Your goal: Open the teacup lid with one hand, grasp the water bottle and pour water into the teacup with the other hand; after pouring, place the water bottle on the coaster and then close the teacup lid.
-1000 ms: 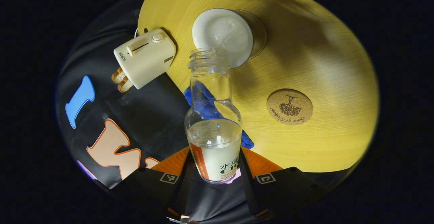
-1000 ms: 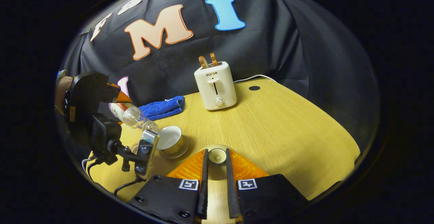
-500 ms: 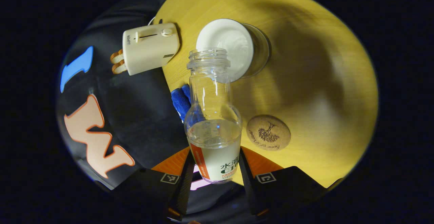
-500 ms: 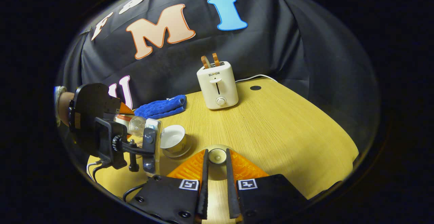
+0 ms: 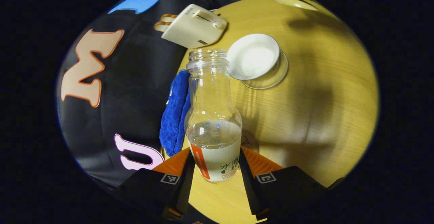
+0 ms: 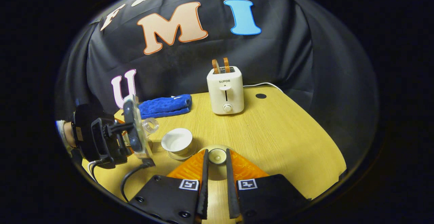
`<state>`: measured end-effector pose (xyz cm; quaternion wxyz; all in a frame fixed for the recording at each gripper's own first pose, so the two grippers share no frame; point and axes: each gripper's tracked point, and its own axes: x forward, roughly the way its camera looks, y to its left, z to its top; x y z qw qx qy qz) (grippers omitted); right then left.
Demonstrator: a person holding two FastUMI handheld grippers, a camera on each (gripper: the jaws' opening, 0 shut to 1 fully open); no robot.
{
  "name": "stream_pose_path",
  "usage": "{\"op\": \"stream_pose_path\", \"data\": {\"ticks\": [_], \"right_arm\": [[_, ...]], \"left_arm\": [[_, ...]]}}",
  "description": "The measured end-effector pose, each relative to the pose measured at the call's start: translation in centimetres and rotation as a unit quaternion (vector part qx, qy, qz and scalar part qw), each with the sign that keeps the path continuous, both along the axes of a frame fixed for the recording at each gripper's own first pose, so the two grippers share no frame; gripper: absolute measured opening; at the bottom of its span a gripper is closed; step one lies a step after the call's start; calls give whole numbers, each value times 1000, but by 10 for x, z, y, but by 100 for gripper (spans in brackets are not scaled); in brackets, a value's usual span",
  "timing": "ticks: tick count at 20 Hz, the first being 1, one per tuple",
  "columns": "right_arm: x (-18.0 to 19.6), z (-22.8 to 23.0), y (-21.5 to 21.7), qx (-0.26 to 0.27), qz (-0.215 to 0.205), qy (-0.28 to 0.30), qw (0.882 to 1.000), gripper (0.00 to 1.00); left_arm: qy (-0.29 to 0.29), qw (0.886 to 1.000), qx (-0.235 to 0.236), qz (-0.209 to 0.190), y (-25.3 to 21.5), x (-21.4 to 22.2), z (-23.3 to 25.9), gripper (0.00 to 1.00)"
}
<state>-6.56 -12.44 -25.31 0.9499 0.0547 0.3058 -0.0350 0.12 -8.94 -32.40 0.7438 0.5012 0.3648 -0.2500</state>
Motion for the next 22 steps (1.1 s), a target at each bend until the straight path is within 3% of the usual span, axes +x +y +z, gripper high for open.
{"op": "stream_pose_path", "data": {"ticks": [3,6,9,10,12,13,14,15,16,20,22], "right_arm": [[-1,5,7,-15,8,6,1000,28],[-6,7,16,-32,23,14,999,24],[-9,8,25,-48,33,25,998,24],[-9,9,29,-50,35,28,998,31],[-7,9,35,-57,41,35,997,27],[-5,11,38,-65,46,36,996,24],[-4,12,41,-72,50,37,995,31],[-3,14,44,-76,53,37,995,24],[-2,15,47,-77,55,37,995,25],[2,15,57,-72,54,43,995,28],[4,15,63,-74,58,42,995,24]], "left_arm": [[-31,996,-77,39,-1,12,5,66],[-59,984,-154,70,-3,24,9,64],[-66,961,-244,112,-6,24,9,69],[-69,952,-272,127,-8,25,9,66],[-72,934,-315,153,-6,28,8,68],[-77,926,-332,162,-4,31,9,65],[-77,918,-348,173,-2,31,7,68],[-74,911,-363,182,-3,32,4,66],[-73,904,-377,188,-4,32,3,67],[-74,888,-400,216,6,31,-5,71],[-69,887,-401,216,7,29,-6,71]]}}
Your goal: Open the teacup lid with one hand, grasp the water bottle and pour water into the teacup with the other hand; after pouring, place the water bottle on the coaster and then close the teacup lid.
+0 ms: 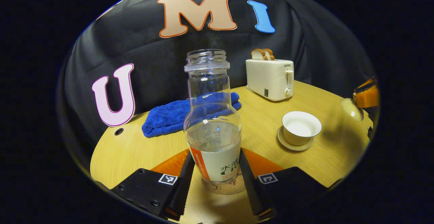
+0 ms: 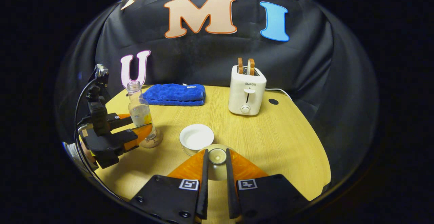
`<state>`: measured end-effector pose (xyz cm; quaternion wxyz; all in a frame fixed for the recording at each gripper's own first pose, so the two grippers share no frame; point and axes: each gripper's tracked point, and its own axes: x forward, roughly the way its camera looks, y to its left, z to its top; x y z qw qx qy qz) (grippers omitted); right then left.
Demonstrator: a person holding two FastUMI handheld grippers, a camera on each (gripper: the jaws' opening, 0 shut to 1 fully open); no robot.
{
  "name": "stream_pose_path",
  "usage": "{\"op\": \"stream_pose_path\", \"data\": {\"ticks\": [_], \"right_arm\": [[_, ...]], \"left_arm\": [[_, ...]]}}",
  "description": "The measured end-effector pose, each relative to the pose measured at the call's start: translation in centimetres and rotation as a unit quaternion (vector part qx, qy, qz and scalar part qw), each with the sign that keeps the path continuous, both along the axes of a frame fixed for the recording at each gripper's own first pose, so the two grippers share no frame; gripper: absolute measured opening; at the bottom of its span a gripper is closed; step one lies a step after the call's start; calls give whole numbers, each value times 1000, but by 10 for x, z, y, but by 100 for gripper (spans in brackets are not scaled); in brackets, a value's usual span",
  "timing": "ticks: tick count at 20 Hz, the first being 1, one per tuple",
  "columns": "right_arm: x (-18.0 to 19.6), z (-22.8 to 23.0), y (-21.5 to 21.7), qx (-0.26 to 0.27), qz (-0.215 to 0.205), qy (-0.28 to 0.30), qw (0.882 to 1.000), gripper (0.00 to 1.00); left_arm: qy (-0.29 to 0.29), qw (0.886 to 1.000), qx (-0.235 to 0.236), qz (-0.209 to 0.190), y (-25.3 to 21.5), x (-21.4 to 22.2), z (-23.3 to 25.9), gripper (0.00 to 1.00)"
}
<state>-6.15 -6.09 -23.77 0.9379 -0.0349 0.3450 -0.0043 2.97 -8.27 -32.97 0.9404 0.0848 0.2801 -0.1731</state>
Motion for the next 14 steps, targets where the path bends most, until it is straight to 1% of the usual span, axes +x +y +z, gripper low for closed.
{"op": "stream_pose_path", "data": {"ticks": [3,4,7,10,11,12,13,14], "right_arm": [[5,2,10,3,7,-3,1000,25],[7,2,14,4,10,-4,1000,25],[10,4,21,7,15,-7,1000,25],[15,5,26,14,16,-9,1000,25],[17,5,28,17,16,-9,1000,28],[20,4,29,19,17,-11,1000,28],[22,5,30,20,17,-12,1000,25],[25,4,30,22,17,-14,1000,25]], "left_arm": [[7,1000,-5,2,4,-4,-1,70],[10,1000,-9,2,5,-6,-1,72],[15,1000,-11,5,5,-9,-4,73],[28,1000,-12,8,9,-16,-8,76],[28,999,-14,10,10,-16,-6,78],[26,999,-16,12,10,-17,-5,87],[25,999,-15,14,12,-18,-4,93],[25,999,-12,15,14,-20,-3,99]]}}
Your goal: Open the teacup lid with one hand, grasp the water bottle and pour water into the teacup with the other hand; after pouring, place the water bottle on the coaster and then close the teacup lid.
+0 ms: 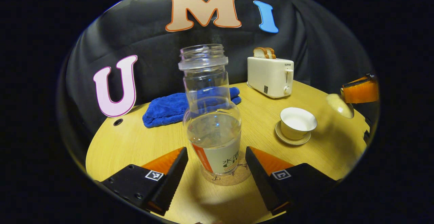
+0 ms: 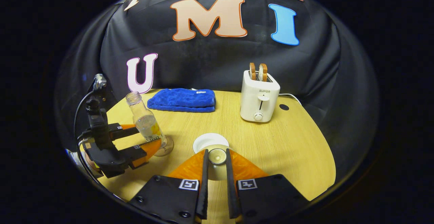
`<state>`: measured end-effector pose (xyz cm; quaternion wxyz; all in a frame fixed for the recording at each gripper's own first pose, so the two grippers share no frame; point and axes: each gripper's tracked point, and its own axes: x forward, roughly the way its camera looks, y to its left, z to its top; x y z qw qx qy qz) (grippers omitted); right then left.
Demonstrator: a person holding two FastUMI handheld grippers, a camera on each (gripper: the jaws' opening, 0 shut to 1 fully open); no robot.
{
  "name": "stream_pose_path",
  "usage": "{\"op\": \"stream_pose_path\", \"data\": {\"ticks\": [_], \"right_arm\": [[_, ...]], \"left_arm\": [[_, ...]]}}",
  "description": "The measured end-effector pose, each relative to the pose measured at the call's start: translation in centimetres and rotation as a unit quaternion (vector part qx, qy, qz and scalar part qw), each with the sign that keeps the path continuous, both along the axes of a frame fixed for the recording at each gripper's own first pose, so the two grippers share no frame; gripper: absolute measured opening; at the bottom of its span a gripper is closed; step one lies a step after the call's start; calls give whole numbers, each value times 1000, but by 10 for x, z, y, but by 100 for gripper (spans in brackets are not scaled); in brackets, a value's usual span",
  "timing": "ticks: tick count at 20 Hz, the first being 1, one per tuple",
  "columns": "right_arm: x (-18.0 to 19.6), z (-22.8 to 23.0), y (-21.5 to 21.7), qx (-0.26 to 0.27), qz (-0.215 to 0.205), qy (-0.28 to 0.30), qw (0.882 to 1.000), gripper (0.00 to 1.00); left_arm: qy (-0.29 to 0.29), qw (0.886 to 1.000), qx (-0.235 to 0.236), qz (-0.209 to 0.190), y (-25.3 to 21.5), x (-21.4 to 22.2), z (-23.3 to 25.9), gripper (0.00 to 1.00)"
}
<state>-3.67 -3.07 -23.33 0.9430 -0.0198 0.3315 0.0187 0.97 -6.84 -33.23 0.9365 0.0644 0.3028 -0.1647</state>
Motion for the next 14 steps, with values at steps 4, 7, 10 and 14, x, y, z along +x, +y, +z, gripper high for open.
{"op": "stream_pose_path", "data": {"ticks": [4,7,10,14], "right_arm": [[17,-5,4,11,0,-7,1000,24],[32,-15,8,21,0,-6,1000,28],[46,-26,12,23,7,-8,1000,28],[58,-43,14,24,10,-3,1000,28]], "left_arm": [[-3,1000,4,3,7,-13,13,97],[-12,1000,5,6,13,-22,28,97],[-22,1000,7,11,20,-31,45,97],[-31,999,11,18,26,-40,56,97]]}}
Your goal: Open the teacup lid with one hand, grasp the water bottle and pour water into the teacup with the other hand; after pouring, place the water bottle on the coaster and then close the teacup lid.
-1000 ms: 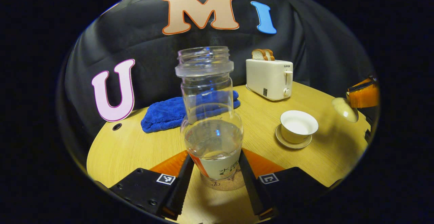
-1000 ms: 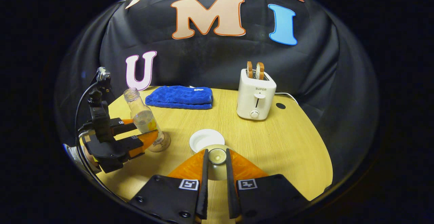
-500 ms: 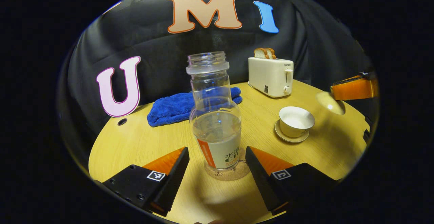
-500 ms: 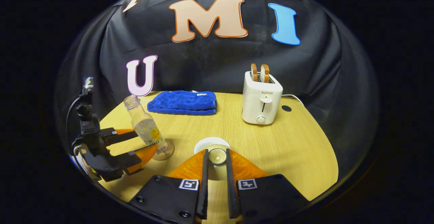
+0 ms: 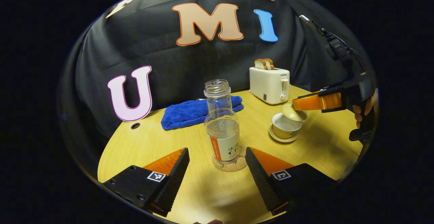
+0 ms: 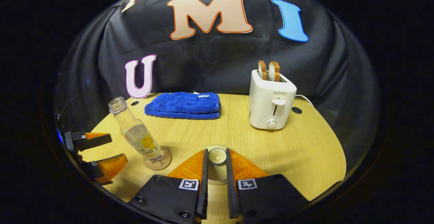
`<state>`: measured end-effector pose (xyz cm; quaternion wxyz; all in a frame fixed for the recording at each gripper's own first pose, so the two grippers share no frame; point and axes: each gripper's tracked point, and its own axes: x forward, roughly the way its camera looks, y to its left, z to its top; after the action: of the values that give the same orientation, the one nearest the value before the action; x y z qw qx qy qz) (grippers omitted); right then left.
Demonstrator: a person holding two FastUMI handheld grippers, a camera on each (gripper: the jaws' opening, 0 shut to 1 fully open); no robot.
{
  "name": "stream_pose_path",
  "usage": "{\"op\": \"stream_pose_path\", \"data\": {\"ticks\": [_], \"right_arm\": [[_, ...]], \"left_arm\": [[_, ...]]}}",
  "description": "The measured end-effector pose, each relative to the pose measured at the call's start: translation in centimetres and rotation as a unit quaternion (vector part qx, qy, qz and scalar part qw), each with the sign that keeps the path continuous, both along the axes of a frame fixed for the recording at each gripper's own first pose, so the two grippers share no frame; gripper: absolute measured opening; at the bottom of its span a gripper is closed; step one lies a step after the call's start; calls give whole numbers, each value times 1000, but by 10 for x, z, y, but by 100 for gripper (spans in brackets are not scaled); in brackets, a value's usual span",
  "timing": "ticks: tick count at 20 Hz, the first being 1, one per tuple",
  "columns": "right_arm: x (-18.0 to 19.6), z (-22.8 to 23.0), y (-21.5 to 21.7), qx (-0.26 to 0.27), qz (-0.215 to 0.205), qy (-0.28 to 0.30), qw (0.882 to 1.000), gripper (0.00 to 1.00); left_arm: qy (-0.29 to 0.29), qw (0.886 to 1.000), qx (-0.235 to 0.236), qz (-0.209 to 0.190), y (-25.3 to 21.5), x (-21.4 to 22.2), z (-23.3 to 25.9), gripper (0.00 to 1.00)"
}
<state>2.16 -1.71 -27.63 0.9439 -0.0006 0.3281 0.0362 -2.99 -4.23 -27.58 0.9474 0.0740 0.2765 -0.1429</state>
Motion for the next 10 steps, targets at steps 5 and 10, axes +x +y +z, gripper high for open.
{"op": "stream_pose_path", "data": {"ticks": [5,10], "right_arm": [[7,-17,4,-6,5,12,1000,25],[2,-30,9,-15,13,26,999,28]], "left_arm": [[-1,1000,0,21,13,-9,12,97],[-9,999,7,31,23,-8,23,93]]}}
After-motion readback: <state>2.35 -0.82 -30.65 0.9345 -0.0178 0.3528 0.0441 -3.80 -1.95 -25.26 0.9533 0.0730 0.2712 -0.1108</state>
